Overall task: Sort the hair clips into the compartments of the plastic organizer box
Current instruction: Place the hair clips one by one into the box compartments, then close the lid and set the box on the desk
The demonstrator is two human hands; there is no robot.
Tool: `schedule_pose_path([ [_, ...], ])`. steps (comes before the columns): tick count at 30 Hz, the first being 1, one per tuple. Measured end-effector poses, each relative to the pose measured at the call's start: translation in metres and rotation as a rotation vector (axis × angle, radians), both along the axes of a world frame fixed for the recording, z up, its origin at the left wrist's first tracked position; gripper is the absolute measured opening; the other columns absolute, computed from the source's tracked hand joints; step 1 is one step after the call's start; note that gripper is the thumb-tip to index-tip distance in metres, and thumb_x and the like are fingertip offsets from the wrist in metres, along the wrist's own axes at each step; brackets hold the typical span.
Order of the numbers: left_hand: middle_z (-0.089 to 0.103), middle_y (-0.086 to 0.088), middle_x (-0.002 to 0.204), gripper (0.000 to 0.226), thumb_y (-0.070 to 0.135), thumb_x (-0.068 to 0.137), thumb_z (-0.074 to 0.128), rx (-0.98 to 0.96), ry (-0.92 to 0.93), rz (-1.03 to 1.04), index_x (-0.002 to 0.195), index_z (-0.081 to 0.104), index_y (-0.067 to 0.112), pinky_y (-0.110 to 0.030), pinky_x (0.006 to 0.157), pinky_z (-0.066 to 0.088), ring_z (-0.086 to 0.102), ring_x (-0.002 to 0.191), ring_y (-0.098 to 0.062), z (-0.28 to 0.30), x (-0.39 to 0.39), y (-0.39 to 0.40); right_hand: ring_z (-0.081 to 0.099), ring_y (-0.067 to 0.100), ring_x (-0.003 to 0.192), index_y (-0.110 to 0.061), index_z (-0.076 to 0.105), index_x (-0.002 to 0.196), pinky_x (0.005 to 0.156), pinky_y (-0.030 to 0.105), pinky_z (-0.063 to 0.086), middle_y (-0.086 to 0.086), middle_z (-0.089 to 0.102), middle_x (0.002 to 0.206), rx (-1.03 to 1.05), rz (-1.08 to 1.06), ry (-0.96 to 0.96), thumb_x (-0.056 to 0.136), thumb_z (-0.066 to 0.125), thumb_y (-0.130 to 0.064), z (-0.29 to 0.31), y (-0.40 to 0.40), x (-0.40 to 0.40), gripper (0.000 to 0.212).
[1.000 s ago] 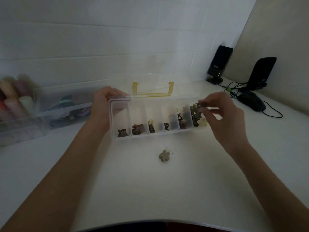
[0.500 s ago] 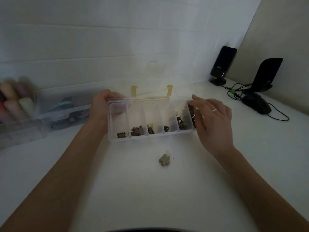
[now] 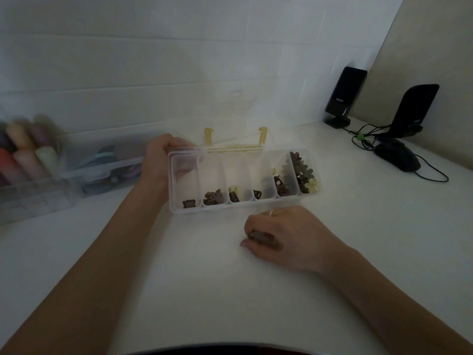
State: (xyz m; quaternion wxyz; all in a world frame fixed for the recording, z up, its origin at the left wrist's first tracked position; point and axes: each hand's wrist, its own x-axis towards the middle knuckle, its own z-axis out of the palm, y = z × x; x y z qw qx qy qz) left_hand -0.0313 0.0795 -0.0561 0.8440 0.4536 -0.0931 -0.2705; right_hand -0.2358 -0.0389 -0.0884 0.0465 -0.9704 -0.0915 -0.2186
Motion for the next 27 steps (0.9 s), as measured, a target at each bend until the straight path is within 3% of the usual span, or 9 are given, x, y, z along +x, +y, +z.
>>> schedule_pose_path([
  [4, 0.051, -0.003, 0.042, 0.017, 0.012, 0.05, 0.041, 0.0, 0.007, -0.008, 0.038, 0.052, 0.008, -0.016, 0.048, 0.044, 0.05, 0.042, -0.015, 0.002, -0.002, 0.0, 0.045, -0.011, 0.067, -0.024, 0.057, 0.092, 0.063, 0.004, 0.035, -0.018, 0.052, 0.079, 0.346, -0.124, -0.4, 0.086, 0.056, -0.027, 0.008, -0.007, 0.0, 0.007],
  [8, 0.051, -0.003, 0.043, 0.015, 0.012, 0.049, 0.041, 0.012, 0.025, -0.01, 0.041, 0.052, 0.007, -0.015, 0.046, 0.044, 0.05, 0.041, -0.015, 0.002, -0.002, 0.001, 0.057, 0.011, 0.08, -0.033, 0.044, 0.097, 0.072, 0.019, 0.043, -0.006, 0.056, 0.088, 0.59, -0.375, -0.612, 0.084, 0.063, -0.022, 0.015, -0.023, -0.001, 0.025],
  [13, 0.049, -0.001, 0.04, 0.015, 0.013, 0.05, 0.04, 0.017, -0.001, -0.025, 0.041, 0.051, 0.007, -0.016, 0.046, 0.042, 0.048, 0.039, -0.013, 0.003, -0.004, 0.003, 0.051, 0.014, 0.104, -0.018, 0.059, 0.094, 0.093, 0.034, 0.035, -0.018, 0.061, 0.106, 0.474, -0.604, -0.497, 0.086, 0.064, -0.027, 0.009, -0.041, 0.001, 0.014],
  [16, 0.049, -0.002, 0.041, 0.012, 0.012, 0.049, 0.041, 0.017, 0.02, -0.012, 0.044, 0.05, 0.006, -0.016, 0.047, 0.042, 0.048, 0.039, -0.014, 0.003, -0.003, 0.002, 0.048, 0.014, 0.114, -0.019, 0.063, 0.091, 0.098, 0.044, 0.037, -0.012, 0.062, 0.12, 0.508, -0.629, -0.435, 0.087, 0.062, -0.027, 0.006, -0.045, 0.004, 0.009],
  [20, 0.051, -0.003, 0.042, 0.014, 0.014, 0.049, 0.042, 0.041, 0.004, 0.0, 0.048, 0.051, 0.004, -0.016, 0.046, 0.043, 0.05, 0.04, -0.014, -0.001, 0.001, 0.001, 0.041, 0.003, 0.118, -0.02, 0.066, 0.096, 0.096, 0.03, 0.037, -0.008, 0.055, 0.13, 0.577, -0.585, -0.501, 0.093, 0.05, -0.03, 0.003, -0.048, 0.003, 0.019],
  [22, 0.051, -0.003, 0.042, 0.012, 0.014, 0.049, 0.042, 0.035, 0.009, -0.009, 0.051, 0.049, 0.004, -0.016, 0.045, 0.043, 0.05, 0.04, -0.014, -0.001, 0.001, 0.0, 0.047, 0.002, 0.118, -0.023, 0.061, 0.109, 0.097, 0.025, 0.04, -0.01, 0.053, 0.13, 0.819, -0.511, -0.524, 0.094, 0.039, -0.041, 0.005, -0.05, 0.004, 0.033],
  [25, 0.053, -0.005, 0.051, 0.011, 0.012, 0.056, 0.044, 0.09, -0.008, -0.066, 0.055, 0.053, 0.006, -0.016, 0.045, 0.045, 0.051, 0.047, -0.016, -0.004, 0.002, 0.001, 0.052, 0.008, 0.119, -0.03, 0.051, 0.123, 0.103, 0.036, 0.041, -0.009, 0.053, 0.13, 1.344, -0.425, -0.422, 0.088, 0.038, -0.057, 0.012, -0.052, 0.008, 0.047],
  [27, 0.056, -0.009, 0.067, 0.019, 0.009, 0.075, 0.041, 0.2, -0.102, -0.132, 0.076, 0.061, 0.007, -0.02, 0.05, 0.049, 0.055, 0.056, -0.017, -0.01, 0.004, 0.001, 0.055, 0.017, 0.117, -0.033, 0.052, 0.126, 0.099, 0.042, 0.044, -0.001, 0.056, 0.13, 1.588, -0.425, -0.321, 0.081, 0.043, -0.068, 0.014, -0.053, 0.008, 0.058],
])
